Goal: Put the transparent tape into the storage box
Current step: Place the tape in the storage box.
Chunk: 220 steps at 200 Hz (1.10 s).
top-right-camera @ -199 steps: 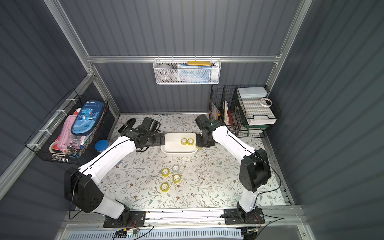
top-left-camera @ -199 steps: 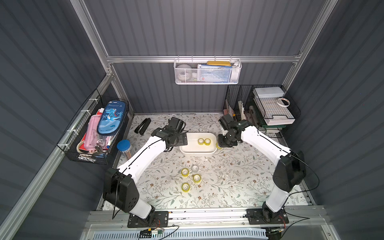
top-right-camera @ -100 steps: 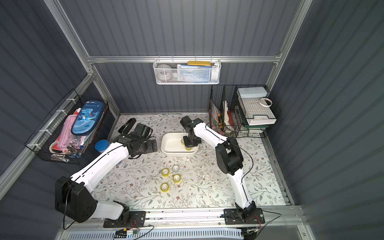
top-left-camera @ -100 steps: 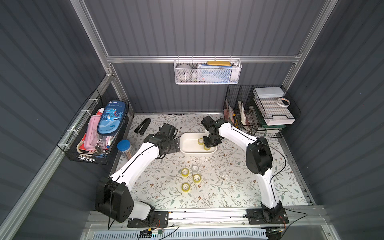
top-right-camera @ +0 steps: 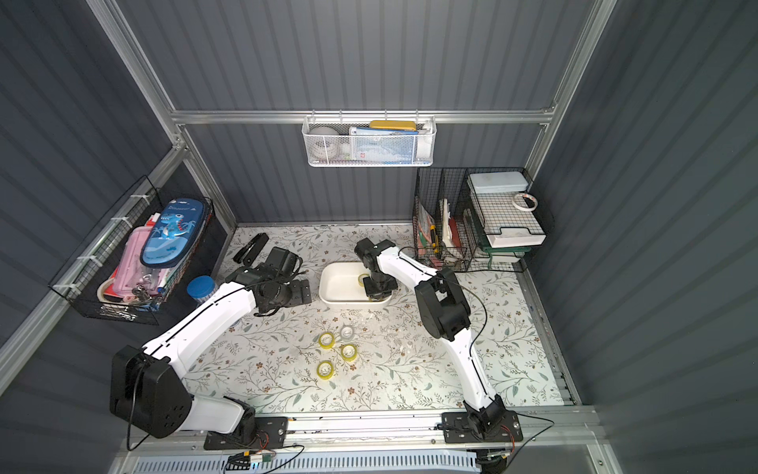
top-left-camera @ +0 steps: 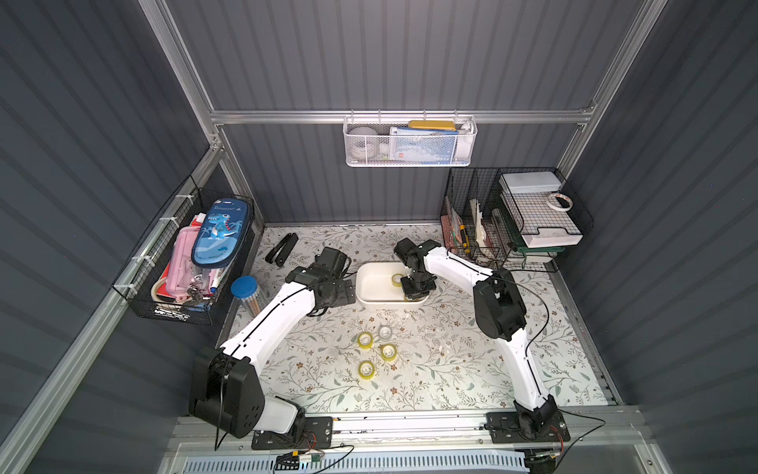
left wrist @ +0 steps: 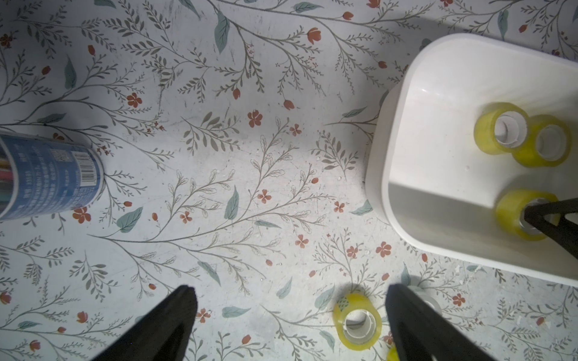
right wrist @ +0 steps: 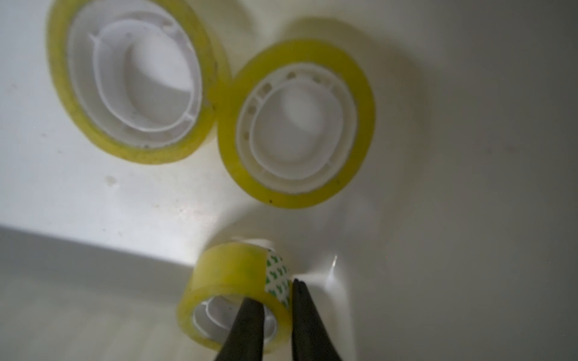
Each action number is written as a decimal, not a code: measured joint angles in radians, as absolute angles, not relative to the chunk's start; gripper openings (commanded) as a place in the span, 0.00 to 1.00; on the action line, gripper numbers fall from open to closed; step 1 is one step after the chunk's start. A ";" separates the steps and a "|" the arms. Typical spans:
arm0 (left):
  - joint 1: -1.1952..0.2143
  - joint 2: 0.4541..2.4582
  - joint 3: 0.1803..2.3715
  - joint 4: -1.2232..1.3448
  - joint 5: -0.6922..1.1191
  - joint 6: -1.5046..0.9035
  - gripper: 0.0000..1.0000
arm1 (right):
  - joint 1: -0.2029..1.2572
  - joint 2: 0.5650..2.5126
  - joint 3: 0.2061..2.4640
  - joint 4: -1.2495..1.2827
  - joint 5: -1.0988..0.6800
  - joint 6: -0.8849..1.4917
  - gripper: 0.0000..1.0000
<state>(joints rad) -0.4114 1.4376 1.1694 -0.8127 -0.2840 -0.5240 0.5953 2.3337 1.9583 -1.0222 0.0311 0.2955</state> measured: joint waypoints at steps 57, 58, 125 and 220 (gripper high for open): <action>-0.411 1.441 1.168 -0.808 -0.271 -0.524 0.99 | 0.596 2.344 1.979 -1.031 0.050 0.298 0.25; -0.411 1.441 1.168 -0.808 -0.271 -0.524 0.99 | 0.596 2.344 1.980 -1.031 0.050 0.299 0.25; -0.411 1.441 1.146 -0.786 -0.253 -0.523 0.99 | 0.595 2.344 2.017 -1.046 0.056 0.298 0.36; -0.411 1.378 1.004 -0.738 -0.133 -0.440 0.87 | 0.595 2.151 2.089 -1.067 0.049 0.335 0.56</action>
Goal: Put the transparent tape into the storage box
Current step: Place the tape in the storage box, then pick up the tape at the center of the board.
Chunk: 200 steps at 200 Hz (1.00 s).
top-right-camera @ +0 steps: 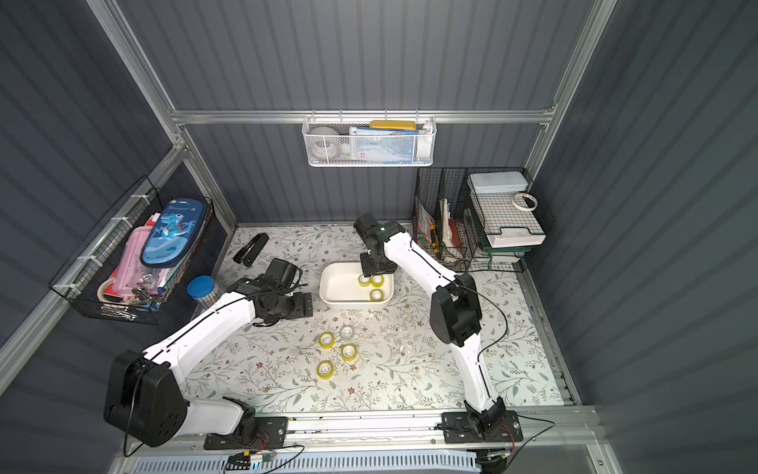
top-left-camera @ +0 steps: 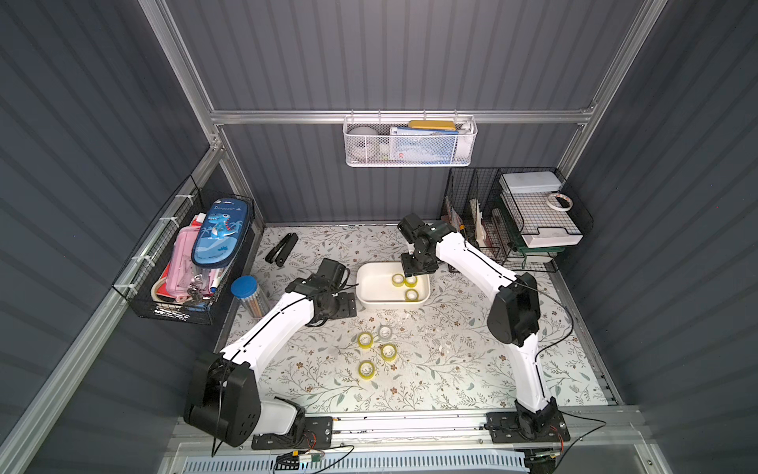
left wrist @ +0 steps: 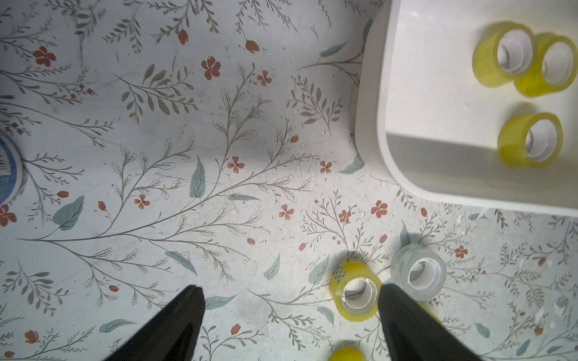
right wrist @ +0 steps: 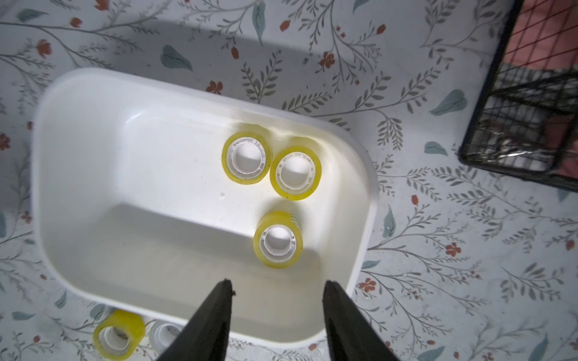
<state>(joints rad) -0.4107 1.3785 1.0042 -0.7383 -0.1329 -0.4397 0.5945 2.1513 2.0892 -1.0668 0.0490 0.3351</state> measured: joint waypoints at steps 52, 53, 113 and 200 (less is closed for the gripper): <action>-0.462 1.383 0.914 -0.683 -0.073 -0.433 0.80 | 0.589 1.921 1.803 -0.986 -0.017 0.402 0.54; -0.464 1.385 0.913 -0.681 -0.072 -0.433 0.80 | 0.588 1.919 1.799 -0.985 -0.018 0.402 0.54; -0.509 1.502 0.906 -0.596 -0.055 -0.435 0.77 | 0.562 1.835 1.565 -0.919 -0.061 0.456 0.54; -0.565 1.556 0.879 -0.583 -0.062 -0.445 0.70 | 0.540 1.774 1.491 -0.886 -0.064 0.477 0.53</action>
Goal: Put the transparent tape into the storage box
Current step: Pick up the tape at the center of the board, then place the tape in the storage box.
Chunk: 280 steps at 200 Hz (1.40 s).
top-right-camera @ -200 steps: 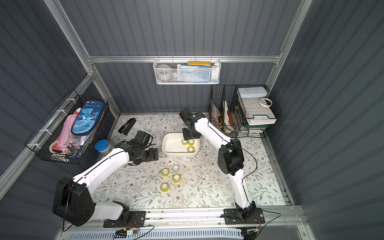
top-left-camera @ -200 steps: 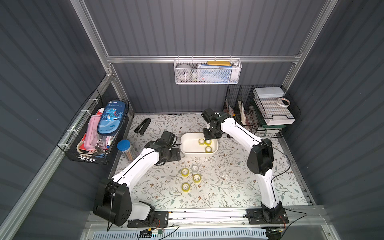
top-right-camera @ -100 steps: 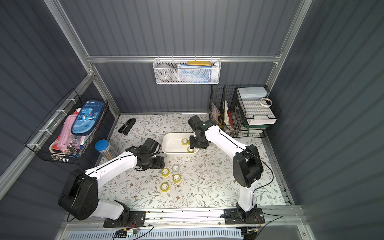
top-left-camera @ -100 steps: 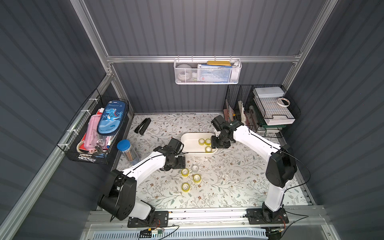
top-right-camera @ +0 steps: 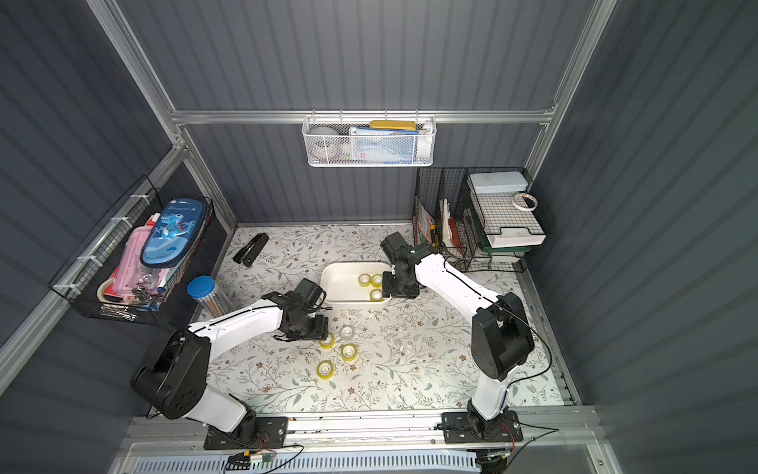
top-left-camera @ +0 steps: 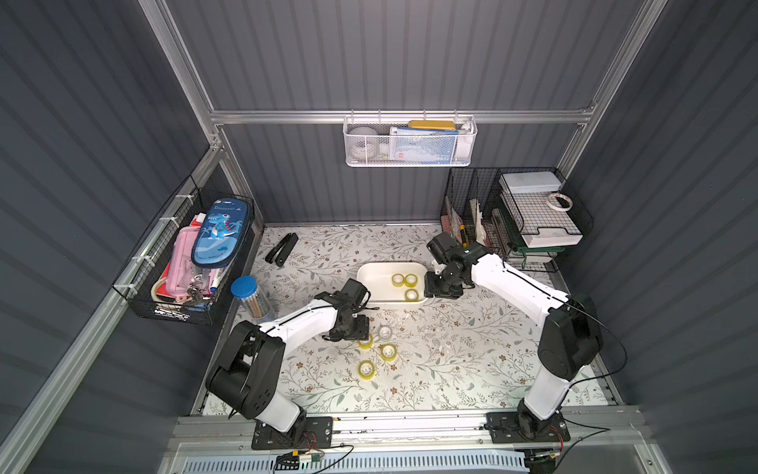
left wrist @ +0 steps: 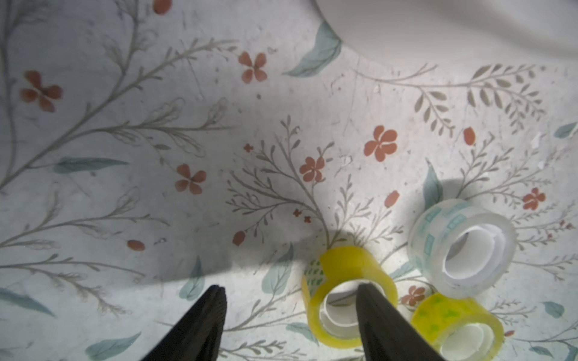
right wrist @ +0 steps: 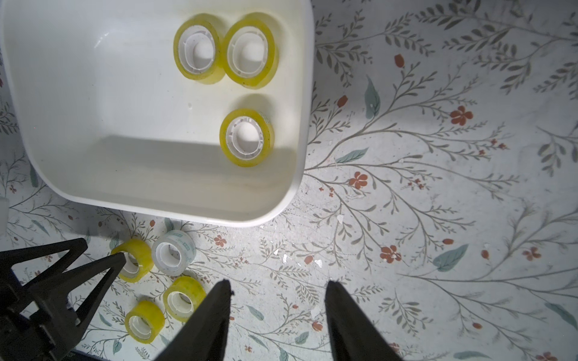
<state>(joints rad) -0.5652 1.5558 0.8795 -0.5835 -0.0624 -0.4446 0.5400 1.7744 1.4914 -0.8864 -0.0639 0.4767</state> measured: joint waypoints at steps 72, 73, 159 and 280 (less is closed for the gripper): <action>-0.579 1.599 0.868 -0.579 -0.099 -0.466 0.51 | 0.525 1.773 1.470 -0.884 -0.063 0.478 0.53; -0.579 1.599 0.868 -0.579 -0.099 -0.466 0.50 | 0.525 1.773 1.469 -0.884 -0.063 0.478 0.53; -0.597 1.588 0.881 -0.600 -0.142 -0.490 0.00 | 0.499 1.740 1.450 -0.883 -0.057 0.478 0.53; -0.597 1.652 1.512 -0.789 -0.194 -0.438 0.00 | 0.497 1.740 1.448 -0.877 -0.057 0.478 0.55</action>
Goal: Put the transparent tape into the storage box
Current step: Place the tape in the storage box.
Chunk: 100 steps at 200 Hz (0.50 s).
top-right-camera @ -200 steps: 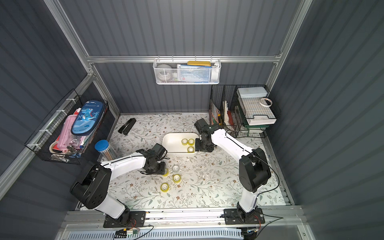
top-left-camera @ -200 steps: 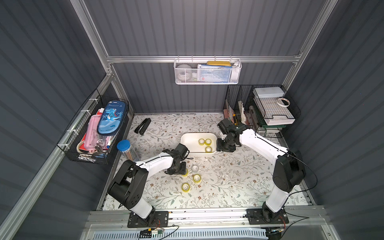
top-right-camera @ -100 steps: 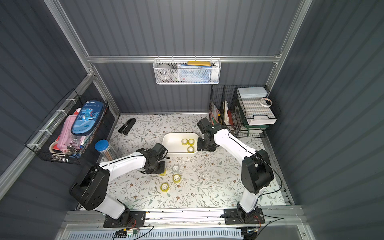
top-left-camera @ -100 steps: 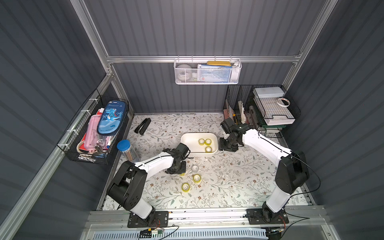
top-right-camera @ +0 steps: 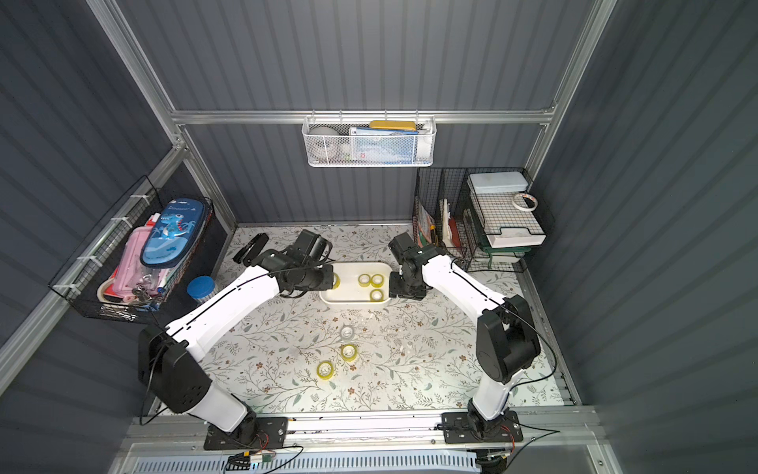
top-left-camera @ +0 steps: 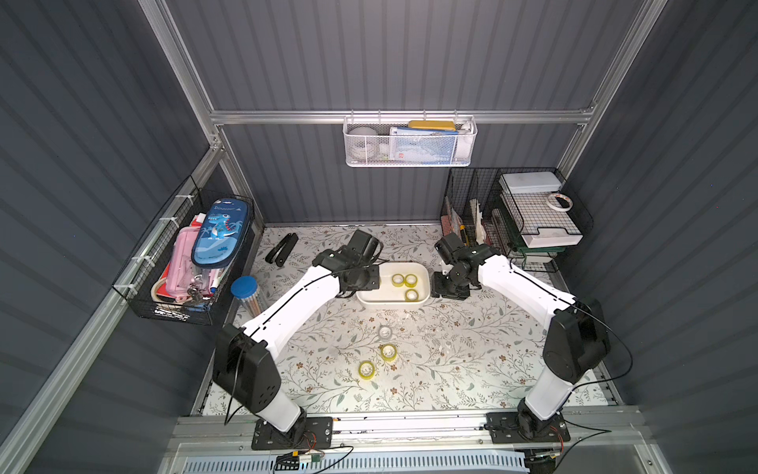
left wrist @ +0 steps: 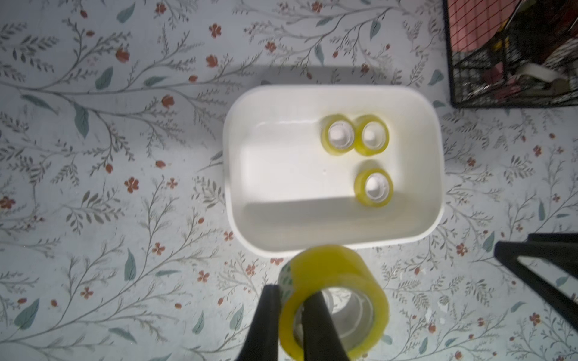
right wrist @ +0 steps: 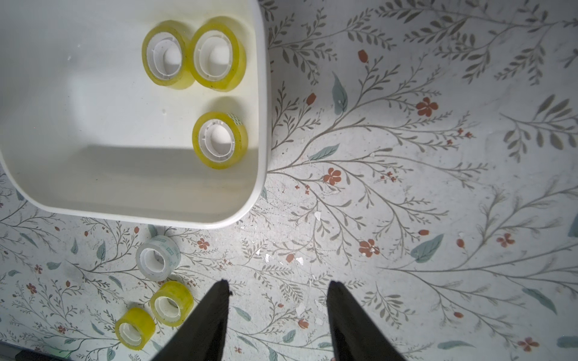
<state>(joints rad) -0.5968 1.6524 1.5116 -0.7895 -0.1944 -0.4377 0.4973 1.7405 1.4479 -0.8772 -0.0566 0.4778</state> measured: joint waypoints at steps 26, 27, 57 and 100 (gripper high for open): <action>-0.596 1.786 1.583 -0.778 -0.185 -0.411 0.00 | 0.492 1.740 1.447 -0.875 -0.053 0.478 0.55; -0.596 1.793 1.586 -0.778 -0.183 -0.409 0.00 | 0.492 1.740 1.447 -0.875 -0.052 0.478 0.55; -0.595 1.946 1.618 -0.754 -0.154 -0.390 0.00 | 0.485 1.740 1.446 -0.875 -0.042 0.478 0.55; -0.591 2.064 1.625 -0.719 -0.118 -0.377 0.00 | 0.463 1.740 1.440 -0.875 -0.040 0.478 0.55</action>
<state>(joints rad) -0.5907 2.0644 1.6253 -0.7193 -0.1181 -0.3771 0.4633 1.7405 1.4399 -0.8749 -0.0402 0.4778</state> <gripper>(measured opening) 0.135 0.553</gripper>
